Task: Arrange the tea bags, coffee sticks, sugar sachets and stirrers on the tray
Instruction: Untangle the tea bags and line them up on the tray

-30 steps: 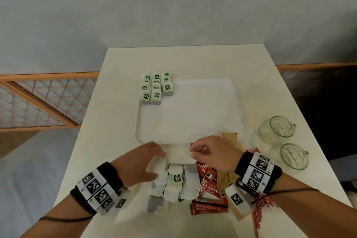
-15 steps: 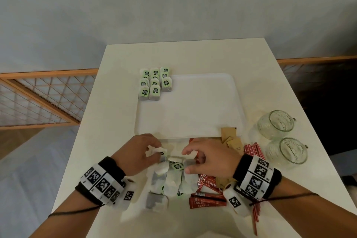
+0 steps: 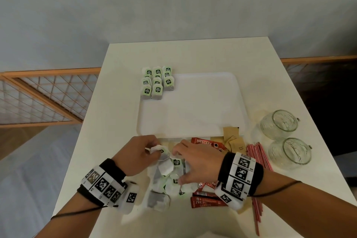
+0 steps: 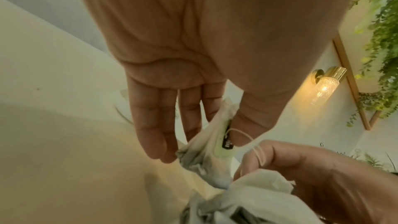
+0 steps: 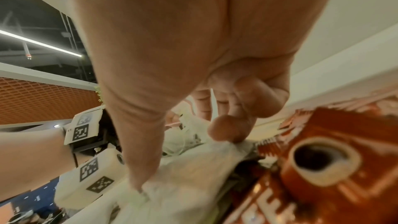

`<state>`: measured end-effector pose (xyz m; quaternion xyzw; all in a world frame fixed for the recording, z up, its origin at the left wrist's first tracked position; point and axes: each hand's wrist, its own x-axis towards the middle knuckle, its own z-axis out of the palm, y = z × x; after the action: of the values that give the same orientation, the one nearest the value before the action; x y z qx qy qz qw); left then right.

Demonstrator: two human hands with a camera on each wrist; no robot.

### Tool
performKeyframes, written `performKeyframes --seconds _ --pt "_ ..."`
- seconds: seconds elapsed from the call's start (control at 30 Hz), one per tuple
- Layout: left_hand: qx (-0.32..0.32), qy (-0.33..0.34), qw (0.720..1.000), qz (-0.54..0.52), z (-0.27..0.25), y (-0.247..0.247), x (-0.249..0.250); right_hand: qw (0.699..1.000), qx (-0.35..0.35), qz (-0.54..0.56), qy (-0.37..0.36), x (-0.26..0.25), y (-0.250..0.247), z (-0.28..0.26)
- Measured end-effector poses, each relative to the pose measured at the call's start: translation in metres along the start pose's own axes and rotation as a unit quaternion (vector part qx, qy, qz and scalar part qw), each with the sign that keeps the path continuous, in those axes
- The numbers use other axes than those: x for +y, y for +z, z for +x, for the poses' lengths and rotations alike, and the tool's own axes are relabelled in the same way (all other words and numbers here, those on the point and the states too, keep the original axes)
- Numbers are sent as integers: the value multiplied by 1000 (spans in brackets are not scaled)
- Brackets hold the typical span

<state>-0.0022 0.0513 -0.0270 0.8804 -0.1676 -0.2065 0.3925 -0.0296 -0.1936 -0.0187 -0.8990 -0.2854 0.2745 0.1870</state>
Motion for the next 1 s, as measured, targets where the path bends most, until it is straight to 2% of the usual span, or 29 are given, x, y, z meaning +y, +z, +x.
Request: performKeyframes --seconds 0.3,0.5,0.6,0.77,0.9,1.0 --pt "2 -34 997 -63 -5 -1 7 996 88 34 -3 6 2 6" --pt "9 -45 988 -146 0 2 16 990 112 80 24 11 2 8" --pt "5 -48 984 -173 1 2 17 991 92 94 9 9 -4 3" --pt "6 -57 974 -217 1 5 22 1000 7 19 -3 -1 -6 -6" --pt "5 -54 964 -260 0 8 25 999 20 -25 -18 -6 8 0" --pt "4 -58 961 -272 -1 10 27 996 56 -70 -27 -8 14 4"
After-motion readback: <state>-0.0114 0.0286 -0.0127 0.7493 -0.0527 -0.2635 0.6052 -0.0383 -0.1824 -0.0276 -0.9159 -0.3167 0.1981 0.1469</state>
